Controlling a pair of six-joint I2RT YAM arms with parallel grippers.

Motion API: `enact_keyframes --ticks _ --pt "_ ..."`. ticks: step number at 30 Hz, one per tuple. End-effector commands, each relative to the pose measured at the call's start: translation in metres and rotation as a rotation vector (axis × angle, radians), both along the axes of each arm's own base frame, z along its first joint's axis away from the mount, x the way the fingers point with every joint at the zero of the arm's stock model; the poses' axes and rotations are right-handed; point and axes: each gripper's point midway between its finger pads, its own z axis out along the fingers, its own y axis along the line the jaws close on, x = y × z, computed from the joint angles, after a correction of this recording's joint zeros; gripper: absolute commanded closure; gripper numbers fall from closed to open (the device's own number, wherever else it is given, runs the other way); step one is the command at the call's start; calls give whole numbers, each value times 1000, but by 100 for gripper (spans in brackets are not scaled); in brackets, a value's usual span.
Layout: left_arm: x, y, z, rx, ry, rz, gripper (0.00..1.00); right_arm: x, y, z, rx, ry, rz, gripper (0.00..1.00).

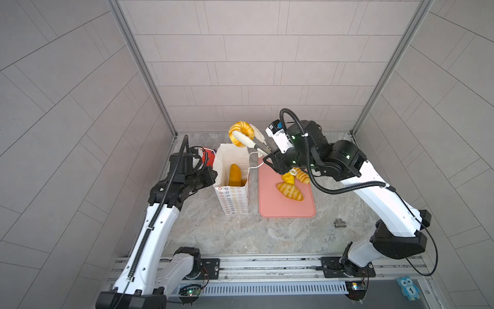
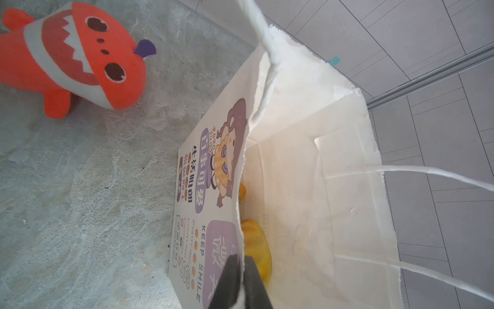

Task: Place the fake bread into the paper bag
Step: 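Carry the donut in the tongs over the bag opening and lower it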

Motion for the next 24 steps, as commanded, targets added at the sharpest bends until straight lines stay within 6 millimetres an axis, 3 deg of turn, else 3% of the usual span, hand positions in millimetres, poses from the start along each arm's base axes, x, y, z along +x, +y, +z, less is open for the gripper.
enact_keyframes --ticks 1,14,24 --pt "-2 2 8 1 -23 3 89 -3 3 16 17 -52 9 55" --pt "-2 2 8 3 -24 3 89 -13 17 -1 -42 -33 45 55" --pt "-2 1 10 -4 -28 1 89 -10 19 -24 -92 -11 31 55"
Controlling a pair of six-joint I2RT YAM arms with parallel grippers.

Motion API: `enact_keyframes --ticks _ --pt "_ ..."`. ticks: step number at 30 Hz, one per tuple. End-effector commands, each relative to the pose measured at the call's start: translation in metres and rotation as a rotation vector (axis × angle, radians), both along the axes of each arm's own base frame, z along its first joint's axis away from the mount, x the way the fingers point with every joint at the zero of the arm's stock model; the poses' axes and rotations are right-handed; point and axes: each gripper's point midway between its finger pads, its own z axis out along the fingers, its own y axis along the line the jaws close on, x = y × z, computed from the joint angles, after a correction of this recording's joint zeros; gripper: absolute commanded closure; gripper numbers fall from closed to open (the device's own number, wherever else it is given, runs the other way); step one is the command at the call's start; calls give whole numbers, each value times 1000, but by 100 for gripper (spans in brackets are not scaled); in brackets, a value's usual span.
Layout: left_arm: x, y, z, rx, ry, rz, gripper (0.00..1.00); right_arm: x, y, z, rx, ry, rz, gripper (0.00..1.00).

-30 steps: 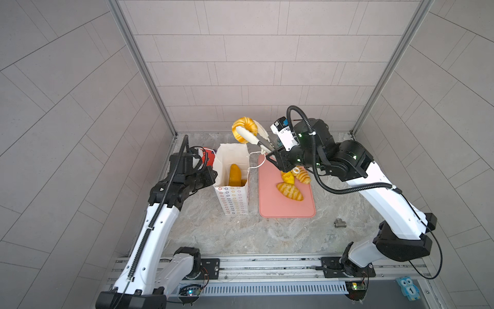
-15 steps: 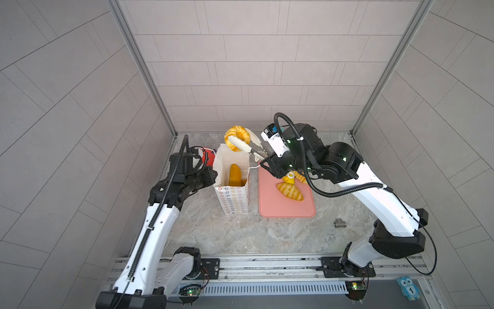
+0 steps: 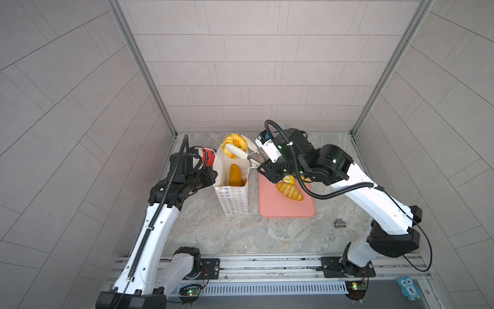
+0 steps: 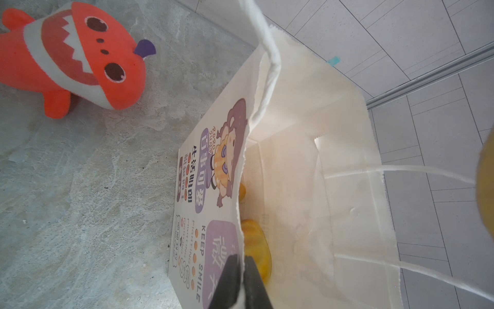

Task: Place the fake bread into the paper bag
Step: 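Carry the donut in the tongs over the bag opening and lower it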

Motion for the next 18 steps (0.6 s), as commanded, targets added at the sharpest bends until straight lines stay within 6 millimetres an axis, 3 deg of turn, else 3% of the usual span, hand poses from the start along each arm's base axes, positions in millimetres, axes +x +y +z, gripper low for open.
enact_keyframes --ticks 1,18 --pt "-2 1 10 -3 -28 1 89 4 -1 4 2 -35 -17 55" --pt "-4 1 11 -5 -32 1 89 15 1 -26 -83 -17 -41 55"
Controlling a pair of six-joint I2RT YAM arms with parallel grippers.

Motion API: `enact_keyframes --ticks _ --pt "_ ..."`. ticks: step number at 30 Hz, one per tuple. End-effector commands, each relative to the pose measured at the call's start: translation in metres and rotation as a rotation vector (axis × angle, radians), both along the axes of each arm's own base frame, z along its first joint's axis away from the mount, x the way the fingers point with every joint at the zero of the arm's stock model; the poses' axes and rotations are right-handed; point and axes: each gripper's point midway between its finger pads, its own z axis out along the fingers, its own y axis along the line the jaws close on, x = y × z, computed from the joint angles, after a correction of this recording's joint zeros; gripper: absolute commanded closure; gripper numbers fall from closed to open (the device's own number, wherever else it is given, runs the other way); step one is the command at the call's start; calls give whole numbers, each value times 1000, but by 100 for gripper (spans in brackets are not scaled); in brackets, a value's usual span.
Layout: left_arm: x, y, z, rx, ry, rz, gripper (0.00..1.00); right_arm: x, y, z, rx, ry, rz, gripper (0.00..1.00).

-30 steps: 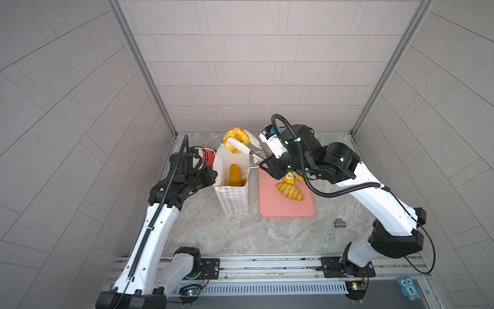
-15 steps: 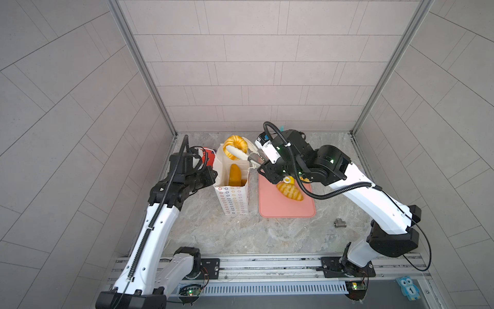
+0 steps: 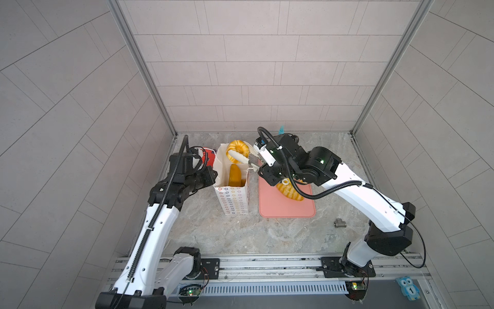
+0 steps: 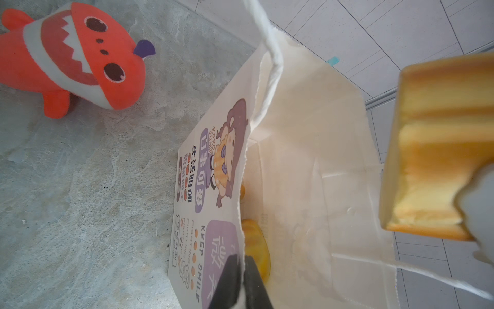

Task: Place the fake bread into the paper bag
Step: 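Carry the donut in the tongs over the bag opening and lower it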

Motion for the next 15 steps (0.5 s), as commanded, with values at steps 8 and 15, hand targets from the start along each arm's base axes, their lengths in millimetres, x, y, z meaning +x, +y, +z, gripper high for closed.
enact_keyframes --ticks 8,15 --pt "-3 0 9 -5 -25 -1 89 4 6 7 21 -32 5 50" --pt "-3 1 8 -4 -24 1 89 3 8 8 29 -28 13 45"
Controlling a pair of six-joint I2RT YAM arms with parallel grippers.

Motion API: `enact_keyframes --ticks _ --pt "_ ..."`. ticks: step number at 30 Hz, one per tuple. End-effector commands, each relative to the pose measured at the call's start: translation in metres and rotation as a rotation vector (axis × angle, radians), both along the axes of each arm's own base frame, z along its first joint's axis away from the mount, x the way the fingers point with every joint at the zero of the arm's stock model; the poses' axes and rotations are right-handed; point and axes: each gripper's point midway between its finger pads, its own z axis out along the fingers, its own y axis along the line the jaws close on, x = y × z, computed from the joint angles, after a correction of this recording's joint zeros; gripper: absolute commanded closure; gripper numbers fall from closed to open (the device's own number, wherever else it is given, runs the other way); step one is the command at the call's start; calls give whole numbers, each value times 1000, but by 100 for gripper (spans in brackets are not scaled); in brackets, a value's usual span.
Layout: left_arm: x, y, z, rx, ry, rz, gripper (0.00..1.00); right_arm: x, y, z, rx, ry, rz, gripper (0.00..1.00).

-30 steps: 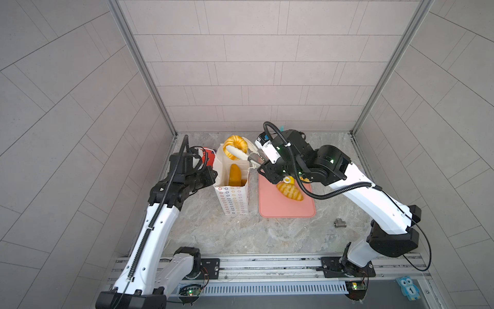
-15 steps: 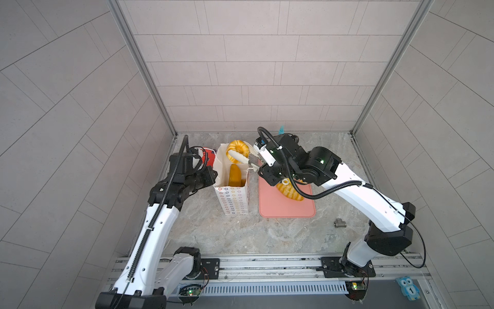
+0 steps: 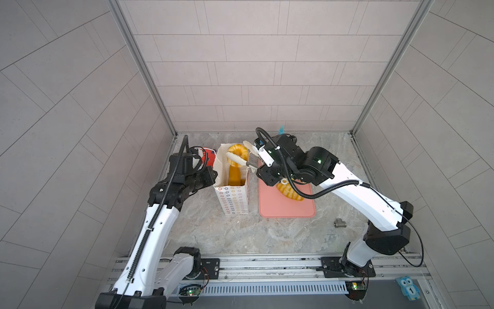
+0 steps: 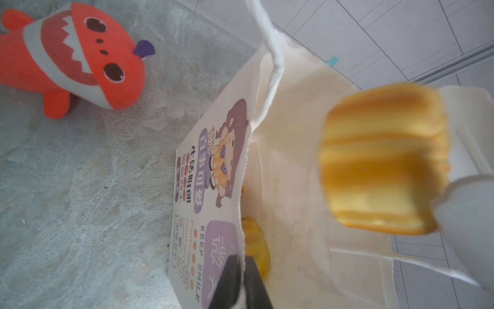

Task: Place the fake bread into the paper bag
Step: 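Carry the donut in the tongs over the bag opening and lower it, then open the tongs to drop the donut and raise them out of the bag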

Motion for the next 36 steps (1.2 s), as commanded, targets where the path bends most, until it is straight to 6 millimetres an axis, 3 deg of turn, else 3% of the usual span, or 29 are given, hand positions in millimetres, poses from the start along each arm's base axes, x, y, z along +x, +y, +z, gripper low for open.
enact_keyframes --ticks 1,14,36 --pt "-3 1 8 -3 -22 0 89 1 4 11 32 -31 6 44" --pt "-2 1 9 -4 -23 4 89 1 1 26 61 -63 -3 45" --pt "-3 2 9 -3 -24 4 89 2 -27 82 117 -209 -56 46"
